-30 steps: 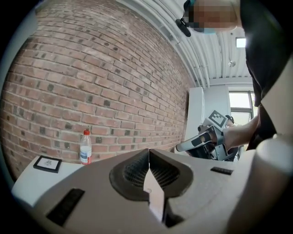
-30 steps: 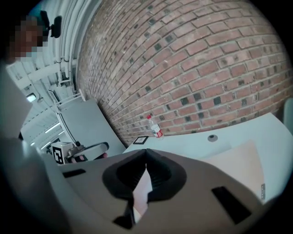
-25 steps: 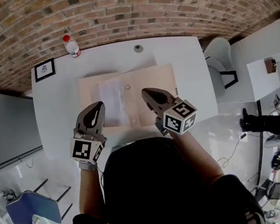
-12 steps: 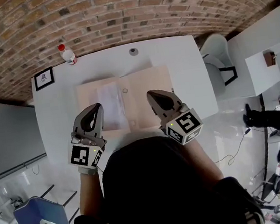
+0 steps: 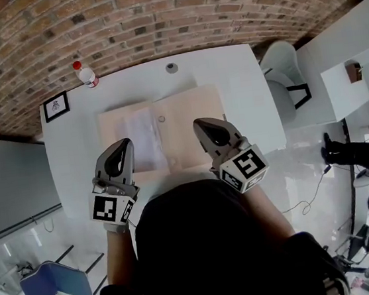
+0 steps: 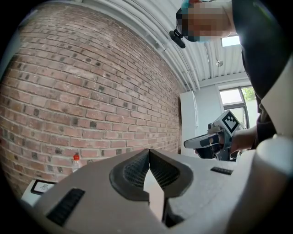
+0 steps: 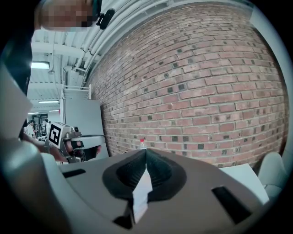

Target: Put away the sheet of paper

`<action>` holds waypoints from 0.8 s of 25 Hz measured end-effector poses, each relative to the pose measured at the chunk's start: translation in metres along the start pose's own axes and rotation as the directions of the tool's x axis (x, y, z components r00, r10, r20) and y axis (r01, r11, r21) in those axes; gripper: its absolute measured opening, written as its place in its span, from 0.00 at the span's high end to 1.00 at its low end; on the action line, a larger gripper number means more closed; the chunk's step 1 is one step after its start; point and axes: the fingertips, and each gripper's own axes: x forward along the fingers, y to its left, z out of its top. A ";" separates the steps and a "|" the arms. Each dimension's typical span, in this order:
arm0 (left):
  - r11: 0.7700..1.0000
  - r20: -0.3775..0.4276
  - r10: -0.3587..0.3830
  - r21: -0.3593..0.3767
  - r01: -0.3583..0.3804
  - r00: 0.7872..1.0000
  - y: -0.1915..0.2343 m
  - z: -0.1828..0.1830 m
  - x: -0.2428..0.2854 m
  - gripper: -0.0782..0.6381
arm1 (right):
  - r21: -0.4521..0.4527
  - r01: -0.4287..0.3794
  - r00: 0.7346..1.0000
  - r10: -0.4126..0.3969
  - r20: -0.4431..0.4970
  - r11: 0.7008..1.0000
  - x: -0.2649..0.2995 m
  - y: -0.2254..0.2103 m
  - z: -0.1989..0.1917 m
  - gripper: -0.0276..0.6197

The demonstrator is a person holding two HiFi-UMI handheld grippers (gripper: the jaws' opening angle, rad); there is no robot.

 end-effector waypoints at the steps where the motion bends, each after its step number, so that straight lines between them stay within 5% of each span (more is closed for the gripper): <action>1: 1.000 -0.002 0.002 -0.001 -0.002 1.000 0.000 -0.001 -0.001 0.88 | -0.003 0.000 1.000 0.000 -0.001 1.000 -0.001 0.001 0.000 0.94; 20: 0.999 -0.022 0.032 -0.019 -0.032 0.999 -0.001 -0.012 -0.019 0.88 | 0.066 0.000 1.000 0.002 -0.027 0.998 -0.005 0.007 -0.017 0.94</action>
